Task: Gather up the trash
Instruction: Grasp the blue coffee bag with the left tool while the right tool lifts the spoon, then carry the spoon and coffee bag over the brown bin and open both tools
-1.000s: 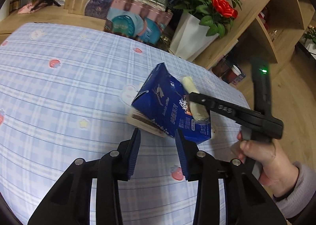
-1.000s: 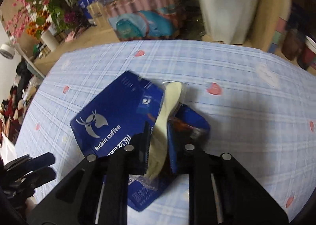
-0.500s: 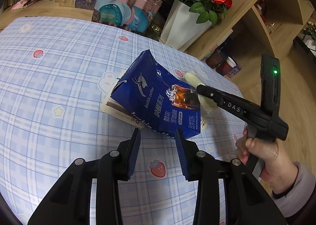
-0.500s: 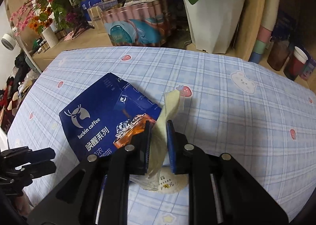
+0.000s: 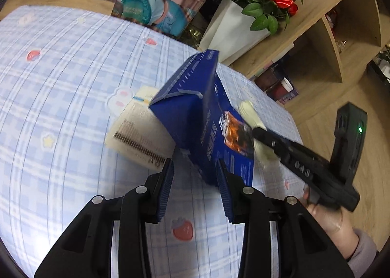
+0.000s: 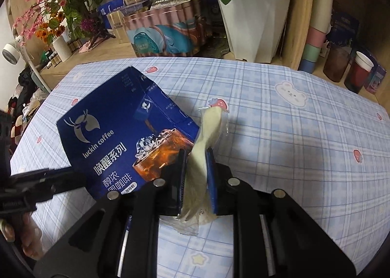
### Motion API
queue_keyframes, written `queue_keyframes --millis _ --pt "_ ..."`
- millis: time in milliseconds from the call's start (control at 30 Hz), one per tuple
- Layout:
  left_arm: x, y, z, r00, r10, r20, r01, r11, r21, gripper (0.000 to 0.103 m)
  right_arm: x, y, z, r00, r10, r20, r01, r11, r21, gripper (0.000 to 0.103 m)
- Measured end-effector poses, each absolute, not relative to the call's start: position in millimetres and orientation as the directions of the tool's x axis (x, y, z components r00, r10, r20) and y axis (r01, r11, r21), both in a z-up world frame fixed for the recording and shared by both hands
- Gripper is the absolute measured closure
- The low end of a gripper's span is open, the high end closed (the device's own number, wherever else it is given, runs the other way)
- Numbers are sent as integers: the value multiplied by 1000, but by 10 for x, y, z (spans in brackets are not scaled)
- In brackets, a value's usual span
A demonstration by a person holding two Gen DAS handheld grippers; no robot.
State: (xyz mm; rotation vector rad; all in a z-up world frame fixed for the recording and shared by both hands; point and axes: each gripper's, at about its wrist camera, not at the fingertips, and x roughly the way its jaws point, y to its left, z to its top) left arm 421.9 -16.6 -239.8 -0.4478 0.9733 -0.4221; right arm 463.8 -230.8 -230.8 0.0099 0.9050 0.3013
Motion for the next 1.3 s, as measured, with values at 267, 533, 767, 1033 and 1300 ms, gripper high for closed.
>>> queue_keyframes --millis 267,533,767,1033,1300 --pt "4346 -343 -2350 511 -551 -660 186 820 -541 84 4594 -2422 -2340 579 270 -769 -221 960 171 84" --pt "4044 -401 -1980 589 -488 -645 265 870 -416 89 4372 -2487 -2271 586 314 -747 -211 949 233 85" --pt "3613 -230 -1603 651 -442 -617 291 896 -335 89 3996 -2470 -2082 603 335 -724 -221 942 251 86" --pt "2967 32 -1246 686 -410 -601 286 911 -296 89 3401 -2499 -1883 622 356 -697 -218 934 282 86" --pt "2289 244 -1068 708 -406 -578 284 913 -293 89 2723 -2512 -1689 651 369 -663 -222 928 298 86"
